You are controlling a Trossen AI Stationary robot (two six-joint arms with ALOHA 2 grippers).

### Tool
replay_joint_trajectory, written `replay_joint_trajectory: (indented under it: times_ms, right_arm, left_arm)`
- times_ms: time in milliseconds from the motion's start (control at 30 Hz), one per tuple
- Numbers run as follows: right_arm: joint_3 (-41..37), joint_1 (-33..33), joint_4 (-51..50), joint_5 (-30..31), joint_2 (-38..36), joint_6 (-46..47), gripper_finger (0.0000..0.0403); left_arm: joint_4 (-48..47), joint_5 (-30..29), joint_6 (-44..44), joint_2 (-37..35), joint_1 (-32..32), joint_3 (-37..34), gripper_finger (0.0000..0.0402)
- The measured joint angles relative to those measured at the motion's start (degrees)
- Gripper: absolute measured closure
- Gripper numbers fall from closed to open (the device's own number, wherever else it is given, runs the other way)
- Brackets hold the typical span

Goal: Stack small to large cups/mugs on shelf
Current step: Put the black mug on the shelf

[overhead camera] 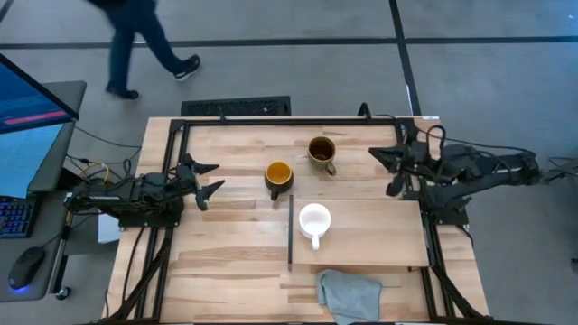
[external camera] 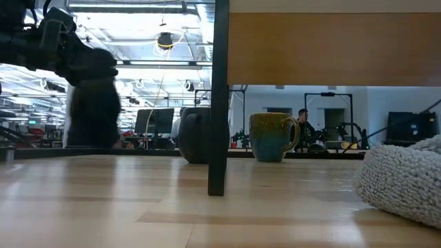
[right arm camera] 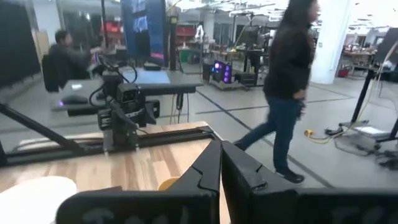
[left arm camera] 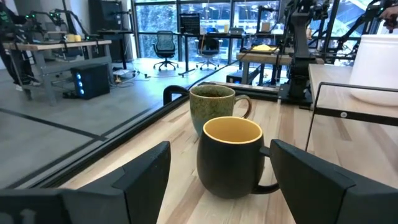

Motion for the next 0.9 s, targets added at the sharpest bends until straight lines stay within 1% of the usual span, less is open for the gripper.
replay_joint_trajectory:
  times_ms: [167, 267, 400, 500, 633, 700, 833, 900]
  right_arm:
    - [9.1, -2.4, -2.5, -0.1, 9.4, -0.1, 0.0369]
    - [14.2, -5.7, -6.8, -0.1, 14.6, 2.2, 0.0369]
    - [19.6, -10.2, -10.7, -0.2, 20.2, 2.5, 0.0369]
    - [21.7, -12.9, -10.2, -0.4, 24.1, 2.2, 0.0369]
    - [22.8, -15.6, -7.0, -0.4, 28.8, -0.6, 0.0369]
    - [23.3, -16.8, -5.2, -0.4, 31.3, -0.9, 0.0369]
    - [24.5, -18.6, -5.0, -0.7, 36.1, -1.1, 0.0369]
    - [24.9, -19.7, -5.1, -2.1, 38.2, -1.2, 0.0367]
  left_arm:
    - [0.0, 0.0, 0.0, 0.0, 0.0, 0.0, 0.0136]
    - [-0.1, 0.0, -0.1, 0.0, 0.0, 0.0, 0.0136]
    - [-0.1, 0.2, -0.1, 0.0, 0.0, 0.0, 0.0136]
    - [-0.2, 1.5, -0.4, 0.0, 0.0, 0.0, 0.0136]
    - [-0.3, 3.4, -0.7, 0.0, 0.0, 0.0, 0.0136]
    - [-0.3, 3.6, -0.7, 0.0, 0.0, 0.0, 0.0136]
    - [-0.3, 3.6, -0.7, 0.0, 0.0, 0.0, 0.0136]
    - [-0.3, 3.6, -0.7, 0.0, 0.0, 0.0, 0.0136]
